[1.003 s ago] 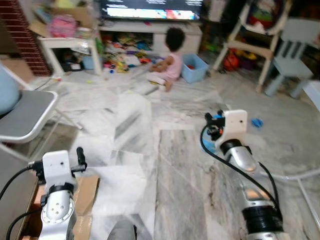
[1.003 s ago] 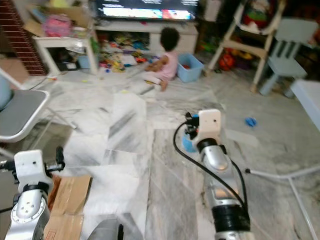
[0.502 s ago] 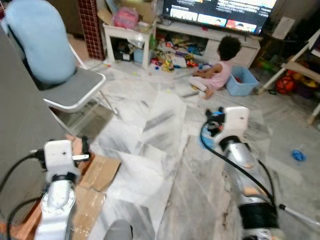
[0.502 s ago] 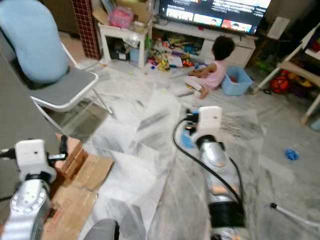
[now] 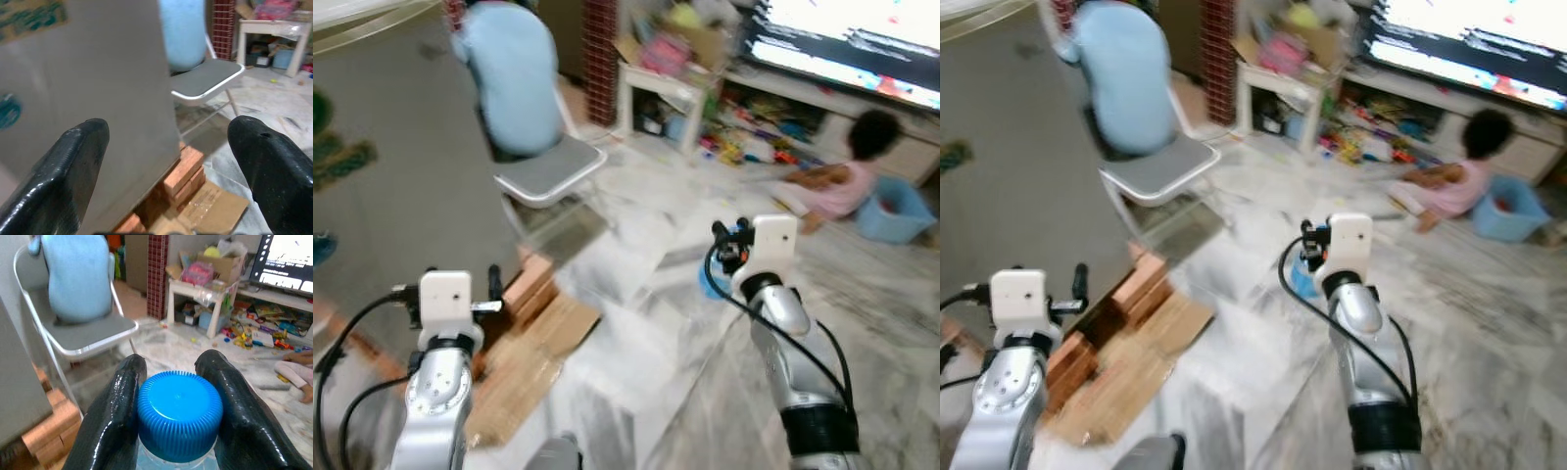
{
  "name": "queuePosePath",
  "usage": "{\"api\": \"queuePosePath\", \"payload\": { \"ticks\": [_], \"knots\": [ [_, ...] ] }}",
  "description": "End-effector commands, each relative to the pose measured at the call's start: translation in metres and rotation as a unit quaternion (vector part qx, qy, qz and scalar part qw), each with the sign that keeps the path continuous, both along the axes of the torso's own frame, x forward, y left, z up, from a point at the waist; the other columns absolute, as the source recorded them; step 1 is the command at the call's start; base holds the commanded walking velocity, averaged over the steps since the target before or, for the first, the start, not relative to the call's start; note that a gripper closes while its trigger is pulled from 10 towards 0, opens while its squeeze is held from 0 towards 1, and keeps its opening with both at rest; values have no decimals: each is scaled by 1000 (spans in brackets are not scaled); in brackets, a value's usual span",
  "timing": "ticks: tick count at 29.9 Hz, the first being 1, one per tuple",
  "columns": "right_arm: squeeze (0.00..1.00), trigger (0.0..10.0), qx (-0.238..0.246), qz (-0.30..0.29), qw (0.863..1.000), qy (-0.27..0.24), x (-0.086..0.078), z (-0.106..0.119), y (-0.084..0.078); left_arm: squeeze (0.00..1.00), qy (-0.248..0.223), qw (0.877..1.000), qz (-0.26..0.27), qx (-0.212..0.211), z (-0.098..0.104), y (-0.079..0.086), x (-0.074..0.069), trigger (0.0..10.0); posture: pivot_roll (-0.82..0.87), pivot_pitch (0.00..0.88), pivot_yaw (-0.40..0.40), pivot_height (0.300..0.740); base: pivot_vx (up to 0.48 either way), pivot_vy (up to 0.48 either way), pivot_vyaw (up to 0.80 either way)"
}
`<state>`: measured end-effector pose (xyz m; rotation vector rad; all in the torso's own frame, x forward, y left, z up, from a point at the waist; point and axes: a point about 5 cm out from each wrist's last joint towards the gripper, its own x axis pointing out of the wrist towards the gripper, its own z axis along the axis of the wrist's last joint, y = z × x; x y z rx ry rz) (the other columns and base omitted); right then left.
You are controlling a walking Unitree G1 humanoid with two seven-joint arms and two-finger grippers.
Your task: Restocking fridge
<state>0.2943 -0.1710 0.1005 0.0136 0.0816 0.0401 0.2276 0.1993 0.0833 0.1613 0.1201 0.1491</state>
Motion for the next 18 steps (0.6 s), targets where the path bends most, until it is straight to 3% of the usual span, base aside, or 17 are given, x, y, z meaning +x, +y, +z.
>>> {"api": "queuePosePath", "payload": {
  "ticks": [1, 3, 5, 8, 18],
  "knots": [
    [0, 10000, 4, -9, 1000, -17, 4, 10, 0, 0, -4, 1000, 5, 6, 4, 6, 1, 10000, 105, 0, -85, 740, 0, 0, 794],
    [0, 10000, 12, -22, 1000, -6, 4, 7, -1, 0, -4, 1000, 3, 10, 4, 7, 0, 10000, 107, 0, -86, 740, 0, 0, 0],
    [0, 10000, -11, -34, 999, 1, 4, 4, -5, 0, -2, 1000, -8, 10, 3, 6, -1, 10000, 108, 0, -87, 740, 0, 0, 0],
    [0, 10000, -14, -56, 998, 20, 3, -3, -12, 0, 9, 998, -51, 30, 0, 0, -2, 10000, 113, 0, -79, 740, 0, 0, 0],
    [0, 10000, -14, -76, 997, 15, -3, -13, -15, 0, -1, 995, -93, 48, 6, -9, 9, 10000, 127, 0, -16, 740, 0, 0, 0]
  ]
}}
